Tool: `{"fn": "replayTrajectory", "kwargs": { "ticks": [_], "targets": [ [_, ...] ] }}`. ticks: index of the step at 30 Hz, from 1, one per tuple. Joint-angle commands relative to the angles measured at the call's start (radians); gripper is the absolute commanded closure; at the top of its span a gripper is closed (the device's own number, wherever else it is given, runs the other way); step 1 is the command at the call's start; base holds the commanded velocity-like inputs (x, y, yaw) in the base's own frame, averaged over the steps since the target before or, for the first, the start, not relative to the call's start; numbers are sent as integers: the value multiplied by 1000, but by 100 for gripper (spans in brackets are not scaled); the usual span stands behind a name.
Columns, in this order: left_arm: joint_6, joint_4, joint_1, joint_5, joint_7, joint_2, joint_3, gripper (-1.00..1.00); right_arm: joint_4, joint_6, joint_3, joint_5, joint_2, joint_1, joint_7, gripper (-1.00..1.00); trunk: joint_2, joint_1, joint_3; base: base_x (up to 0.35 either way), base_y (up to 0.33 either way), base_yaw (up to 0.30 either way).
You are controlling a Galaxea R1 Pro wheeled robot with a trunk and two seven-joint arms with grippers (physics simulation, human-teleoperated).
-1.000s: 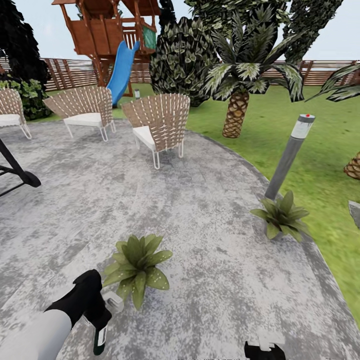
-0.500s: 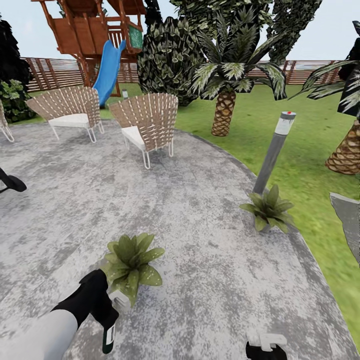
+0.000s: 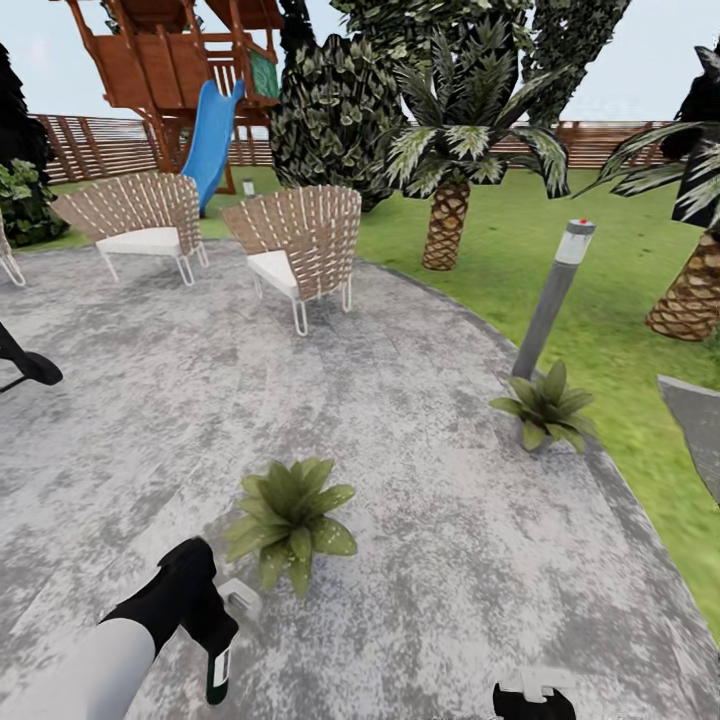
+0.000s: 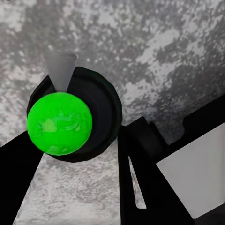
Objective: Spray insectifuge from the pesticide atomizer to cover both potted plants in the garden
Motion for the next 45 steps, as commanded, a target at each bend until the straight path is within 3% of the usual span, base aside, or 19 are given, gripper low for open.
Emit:
{"fn": "replayTrajectory", "kwargs": {
  "ticks": [1, 10, 15, 18, 24, 45],
  "targets": [
    [5, -3, 0, -4, -12, 4, -4, 100, 1, -4, 9, -10, 0, -1, -3, -100, 0, 0, -1, 11, 337, -254],
    [1, -7, -21, -18, -48, 14, -21, 100, 1, -4, 9, -9, 0, -1, -3, -100, 0, 0, -1, 1, 216, -262],
    [0, -6, -64, -24, -54, 23, -25, 100, 1, -4, 9, -9, 0, -1, -3, -100, 0, 0, -1, 0, 5, -135],
    [2, -5, -71, -60, -56, 21, -51, 100, 2, -4, 10, -9, 0, -1, -3, -100, 0, 0, -1, 0, 0, -11],
    [3, -6, -99, -115, -171, 33, -62, 100, 2, -4, 10, -8, -2, -1, -3, -100, 0, 0, -1, 0, 57, -1],
    [11, -8, -102, -117, -174, 38, -56, 100, 1, -2, 10, -9, -2, -1, -3, -100, 0, 0, -1, -63, 297, -198]
  ]
}}
